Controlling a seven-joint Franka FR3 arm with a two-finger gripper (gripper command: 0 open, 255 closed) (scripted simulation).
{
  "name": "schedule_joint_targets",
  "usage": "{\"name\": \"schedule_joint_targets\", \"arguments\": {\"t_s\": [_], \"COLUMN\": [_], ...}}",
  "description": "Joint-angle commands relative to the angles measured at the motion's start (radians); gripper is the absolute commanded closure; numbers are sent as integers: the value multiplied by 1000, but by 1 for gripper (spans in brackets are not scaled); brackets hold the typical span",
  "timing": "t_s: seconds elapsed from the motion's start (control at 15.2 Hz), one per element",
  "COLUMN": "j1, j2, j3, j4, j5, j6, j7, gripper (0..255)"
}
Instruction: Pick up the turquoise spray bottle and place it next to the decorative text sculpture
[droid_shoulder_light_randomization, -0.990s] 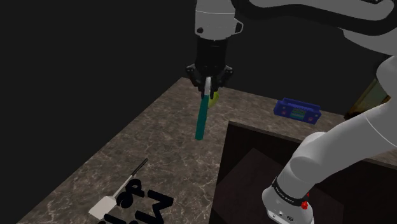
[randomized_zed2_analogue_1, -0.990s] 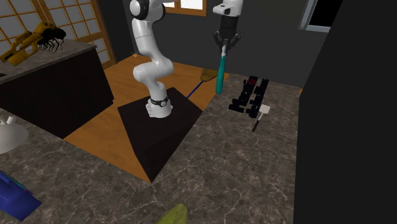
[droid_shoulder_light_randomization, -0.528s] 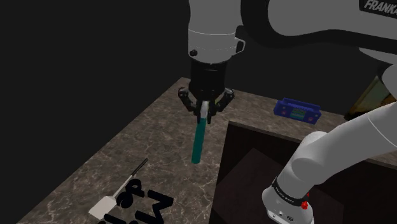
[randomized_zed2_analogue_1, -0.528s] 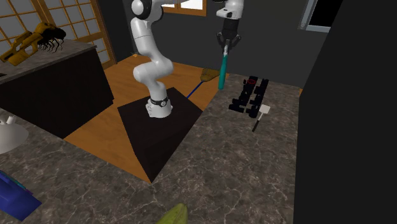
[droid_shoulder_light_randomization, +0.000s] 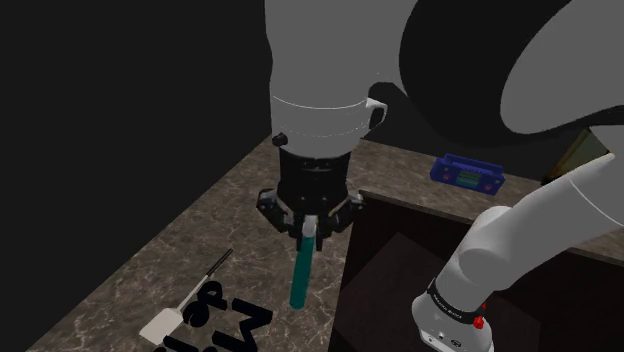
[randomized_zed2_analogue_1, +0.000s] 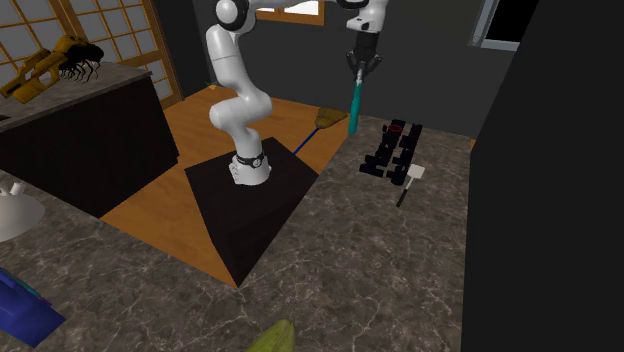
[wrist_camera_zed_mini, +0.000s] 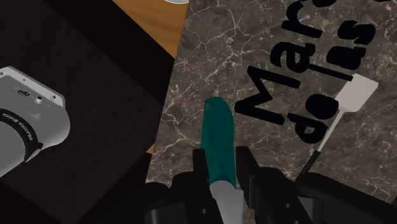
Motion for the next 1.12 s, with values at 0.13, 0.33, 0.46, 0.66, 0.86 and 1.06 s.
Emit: {"name": "schedule_joint_targets", "arguments": {"t_s": [0.13,0.33,0.46,0.66,0.86,1.06], "j1": [-16,-47,-82,64,313,495], "j2": [77,171,281,613,722,834], "j3": [136,273,406,506,364,287], "j4": [39,79,112,181,263,361], "j5": [-23,-77,-163,-458,-541,-625], "j6": [37,66,85,71,56,31], "j7": [128,247,360,642,741,825], "gripper": [255,255,255,255,255,255]}}
